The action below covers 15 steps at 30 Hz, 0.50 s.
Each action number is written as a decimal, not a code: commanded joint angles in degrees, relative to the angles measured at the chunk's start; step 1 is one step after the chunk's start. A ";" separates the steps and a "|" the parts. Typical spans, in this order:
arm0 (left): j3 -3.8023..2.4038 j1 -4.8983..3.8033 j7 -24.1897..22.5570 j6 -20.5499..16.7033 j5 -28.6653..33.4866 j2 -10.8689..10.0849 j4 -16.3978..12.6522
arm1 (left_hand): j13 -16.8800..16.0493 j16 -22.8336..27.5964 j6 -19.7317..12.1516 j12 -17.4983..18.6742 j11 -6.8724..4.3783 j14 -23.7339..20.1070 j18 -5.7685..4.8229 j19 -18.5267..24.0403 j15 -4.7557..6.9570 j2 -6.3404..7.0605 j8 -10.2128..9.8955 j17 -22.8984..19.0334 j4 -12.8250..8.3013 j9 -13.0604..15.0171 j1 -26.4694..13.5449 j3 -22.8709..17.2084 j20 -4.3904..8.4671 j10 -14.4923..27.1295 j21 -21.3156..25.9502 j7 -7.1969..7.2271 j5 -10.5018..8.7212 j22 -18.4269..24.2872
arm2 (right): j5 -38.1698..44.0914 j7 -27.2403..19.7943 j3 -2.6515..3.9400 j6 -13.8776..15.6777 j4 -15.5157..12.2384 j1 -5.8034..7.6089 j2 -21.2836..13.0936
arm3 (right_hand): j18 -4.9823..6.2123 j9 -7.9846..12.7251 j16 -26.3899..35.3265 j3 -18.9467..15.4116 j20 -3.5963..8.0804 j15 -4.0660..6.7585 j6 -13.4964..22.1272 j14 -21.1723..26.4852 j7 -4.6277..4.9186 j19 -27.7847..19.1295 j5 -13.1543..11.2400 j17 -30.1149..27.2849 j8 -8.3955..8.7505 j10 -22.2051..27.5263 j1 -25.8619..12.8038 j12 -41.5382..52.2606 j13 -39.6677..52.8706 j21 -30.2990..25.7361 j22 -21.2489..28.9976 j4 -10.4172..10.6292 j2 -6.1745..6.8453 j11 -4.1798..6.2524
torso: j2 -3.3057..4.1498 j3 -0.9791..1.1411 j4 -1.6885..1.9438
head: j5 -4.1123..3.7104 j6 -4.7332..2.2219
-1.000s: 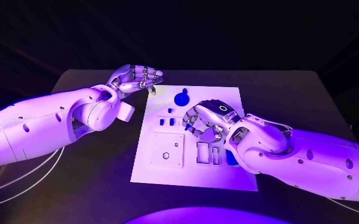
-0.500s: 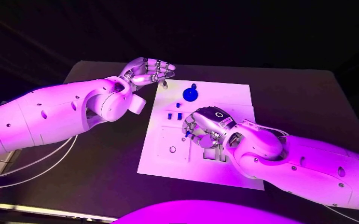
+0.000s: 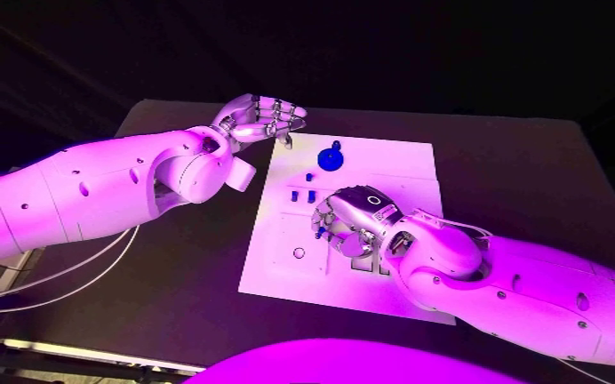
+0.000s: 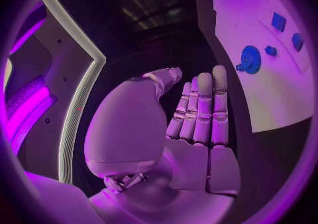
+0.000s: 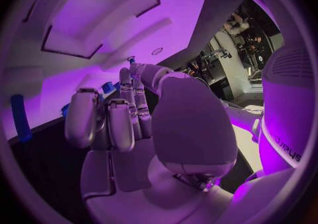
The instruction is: Assemble the parts on the task board
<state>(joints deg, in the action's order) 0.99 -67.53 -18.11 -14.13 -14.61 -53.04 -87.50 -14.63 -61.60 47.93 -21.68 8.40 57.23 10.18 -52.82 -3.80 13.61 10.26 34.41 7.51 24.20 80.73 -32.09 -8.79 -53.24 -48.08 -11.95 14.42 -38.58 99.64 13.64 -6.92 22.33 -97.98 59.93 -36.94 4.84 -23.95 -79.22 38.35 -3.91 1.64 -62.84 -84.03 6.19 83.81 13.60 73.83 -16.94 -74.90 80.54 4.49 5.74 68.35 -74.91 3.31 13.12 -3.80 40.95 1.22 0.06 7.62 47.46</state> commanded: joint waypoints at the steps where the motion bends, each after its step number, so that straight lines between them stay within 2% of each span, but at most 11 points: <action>1: -0.04 -0.01 -0.32 0.34 -0.04 0.12 -0.05 | 0.08 0.28 -0.42 -0.26 -0.16 -0.35 0.30 0.02 -0.09 -0.09 -0.36 -0.06 0.06 -0.08 0.36 0.43 -0.23 0.35 0.36 -0.10 0.26 0.08 | 1.09 0.78 0.00 0.21 0.06 -0.08 0.15 | -0.79 -0.06 0.24 0.27 0.22 0.32 -0.04 -2.64 0.38 0.34 0.24 -0.07 -0.25 -1.77 -0.21 0.09 0.06 -0.20 -5.92 -0.22 -0.53 1.29 | 0.03 -0.02 0.02 | 0.04 0.05; 15: -0.04 -0.01 -0.22 0.46 -0.04 0.09 -0.04 | 0.08 0.28 -0.42 -0.26 -0.16 -0.35 0.30 0.02 -0.09 -0.09 -0.36 -0.06 0.06 -0.08 0.36 0.43 -0.23 0.35 0.36 -0.10 0.26 0.08 | 0.64 0.76 -0.10 -0.33 0.65 -0.17 0.82 | -0.79 -0.06 0.24 0.27 0.22 0.32 -0.04 -2.64 0.38 0.34 0.24 -0.07 -0.25 -1.77 -0.21 0.09 0.06 -0.20 -5.92 -0.22 -0.53 1.29 | 0.00 -0.06 0.03 | 0.08 0.07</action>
<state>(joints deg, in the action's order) 0.99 -67.53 -18.07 -14.12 -14.61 -53.03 -87.47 -14.62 -61.60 47.93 -21.68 8.40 57.23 10.18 -52.82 -3.79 13.61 10.26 34.42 7.51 24.21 80.73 -32.09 -8.79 -53.24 -48.08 -11.95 14.42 -38.58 99.95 14.16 -7.01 22.34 -97.50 59.81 -36.19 4.84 -23.91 -79.22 38.51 -3.91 1.63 -62.88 -84.04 6.30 83.81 13.65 73.83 -17.06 -74.90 80.54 4.27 5.70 68.35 -74.91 3.14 13.13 -3.80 40.96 1.19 0.10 7.72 47.57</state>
